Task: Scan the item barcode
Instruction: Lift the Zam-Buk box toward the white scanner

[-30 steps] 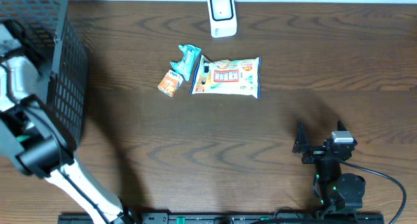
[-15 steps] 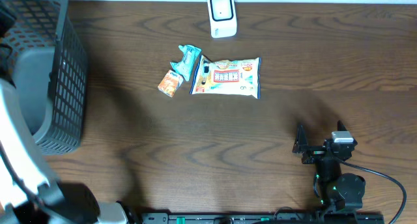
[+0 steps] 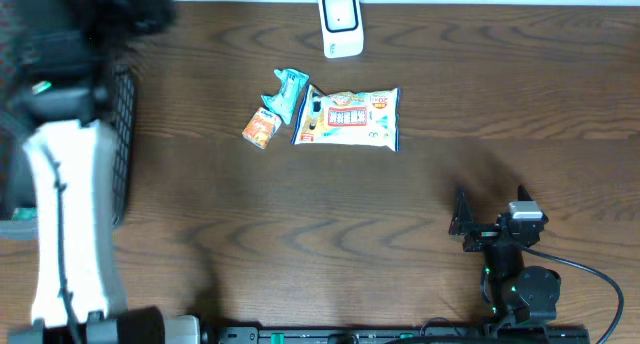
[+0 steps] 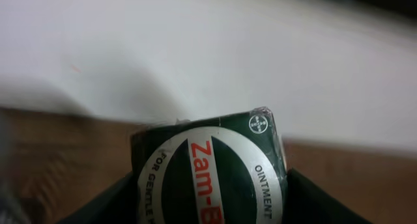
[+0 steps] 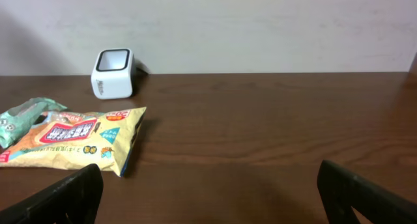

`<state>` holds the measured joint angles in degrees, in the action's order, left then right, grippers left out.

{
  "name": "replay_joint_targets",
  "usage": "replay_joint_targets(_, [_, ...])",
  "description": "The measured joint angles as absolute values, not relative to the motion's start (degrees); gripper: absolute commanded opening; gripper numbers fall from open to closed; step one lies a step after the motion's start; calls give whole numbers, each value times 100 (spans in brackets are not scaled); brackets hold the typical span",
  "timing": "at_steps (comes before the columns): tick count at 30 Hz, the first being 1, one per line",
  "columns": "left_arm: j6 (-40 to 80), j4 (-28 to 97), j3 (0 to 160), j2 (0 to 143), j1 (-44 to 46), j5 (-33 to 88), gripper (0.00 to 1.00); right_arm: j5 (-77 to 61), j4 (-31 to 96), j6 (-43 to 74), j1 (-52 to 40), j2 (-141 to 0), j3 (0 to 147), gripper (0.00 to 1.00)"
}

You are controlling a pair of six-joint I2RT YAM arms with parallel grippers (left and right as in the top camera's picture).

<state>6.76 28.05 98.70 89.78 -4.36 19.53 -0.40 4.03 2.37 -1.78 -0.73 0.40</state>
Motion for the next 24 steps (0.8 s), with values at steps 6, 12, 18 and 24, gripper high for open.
replay_joint_targets(6, [-598,3164,9870,9970,340,1286,49,-40,405,237,-178,-73,40,99])
replay_joint_targets(12, [-1275,3155,9870,11069,569,757,49,-38,405,237,-178,-73,40,99])
replay_joint_targets(18, [-1426,3081,9870,11970,567,593,49,-38,405,237,-178,-73,40,99])
replay_joint_targets(24, [-1433,3083,9870,12414,569,563,50,-40,405,237,-178,-73,40,99])
